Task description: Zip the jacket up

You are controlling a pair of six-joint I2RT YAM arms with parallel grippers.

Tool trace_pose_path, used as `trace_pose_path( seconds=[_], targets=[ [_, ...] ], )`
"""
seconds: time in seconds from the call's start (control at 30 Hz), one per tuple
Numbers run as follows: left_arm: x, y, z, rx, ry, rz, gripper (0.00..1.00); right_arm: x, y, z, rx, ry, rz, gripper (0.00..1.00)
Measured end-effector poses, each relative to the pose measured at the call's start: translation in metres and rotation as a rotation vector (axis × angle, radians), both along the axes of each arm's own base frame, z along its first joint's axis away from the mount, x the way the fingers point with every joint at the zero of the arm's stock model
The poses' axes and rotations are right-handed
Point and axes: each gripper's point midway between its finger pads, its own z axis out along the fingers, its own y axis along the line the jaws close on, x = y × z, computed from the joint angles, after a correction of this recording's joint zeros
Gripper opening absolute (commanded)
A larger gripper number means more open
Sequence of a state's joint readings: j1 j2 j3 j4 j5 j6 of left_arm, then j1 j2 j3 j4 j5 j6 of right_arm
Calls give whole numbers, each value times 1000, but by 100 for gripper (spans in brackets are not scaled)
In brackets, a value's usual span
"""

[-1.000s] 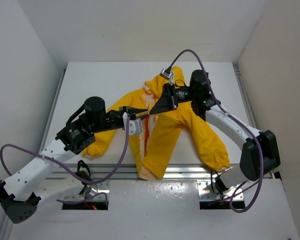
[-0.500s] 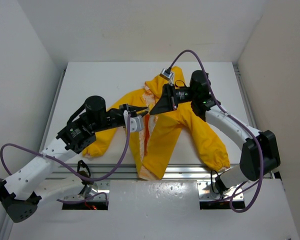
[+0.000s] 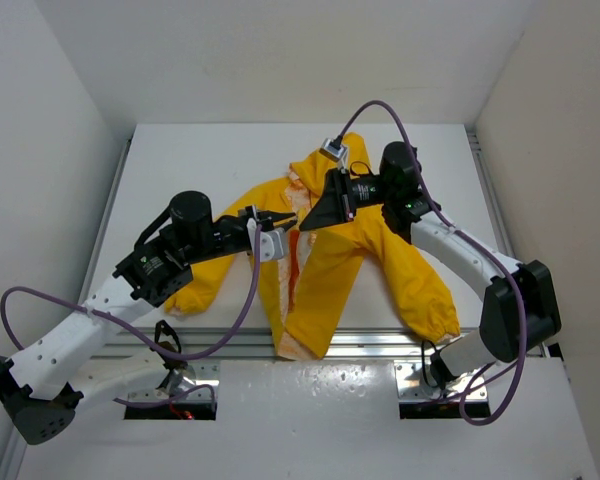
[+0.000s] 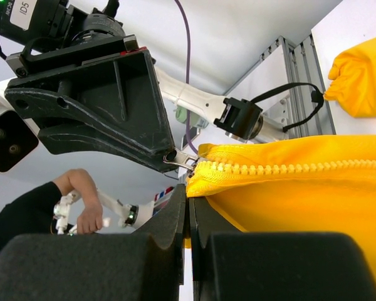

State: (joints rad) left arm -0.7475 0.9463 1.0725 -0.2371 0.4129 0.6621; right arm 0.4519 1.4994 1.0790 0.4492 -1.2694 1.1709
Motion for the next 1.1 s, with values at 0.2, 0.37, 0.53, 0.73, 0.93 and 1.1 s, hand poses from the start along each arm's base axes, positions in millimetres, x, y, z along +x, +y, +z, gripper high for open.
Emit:
trace_pose_path(
  seconds=[0.2, 0.37, 0.53, 0.73, 0.93, 1.1],
  targets=[
    [-1, -1, 0, -7, 16, -5, 20, -1, 0, 3, 14, -27, 6, 0],
    [-2, -1, 0, -8, 19, -6, 20, -4, -1, 4, 21, -40, 22, 0],
    [-1, -1, 0, -10, 18, -5, 19, -11, 0, 5, 28, -59, 45, 0],
    [-2, -2, -1, -9, 20, -8, 12, -14, 0, 5, 33, -75, 53, 0],
    [-5, -3, -4, -11, 49, -23, 0, -14, 0, 5, 36, -87, 54, 0],
    [-6, -3, -4, -22, 75, -17, 0, -16, 0, 6, 40, -95, 62, 0]
  ],
)
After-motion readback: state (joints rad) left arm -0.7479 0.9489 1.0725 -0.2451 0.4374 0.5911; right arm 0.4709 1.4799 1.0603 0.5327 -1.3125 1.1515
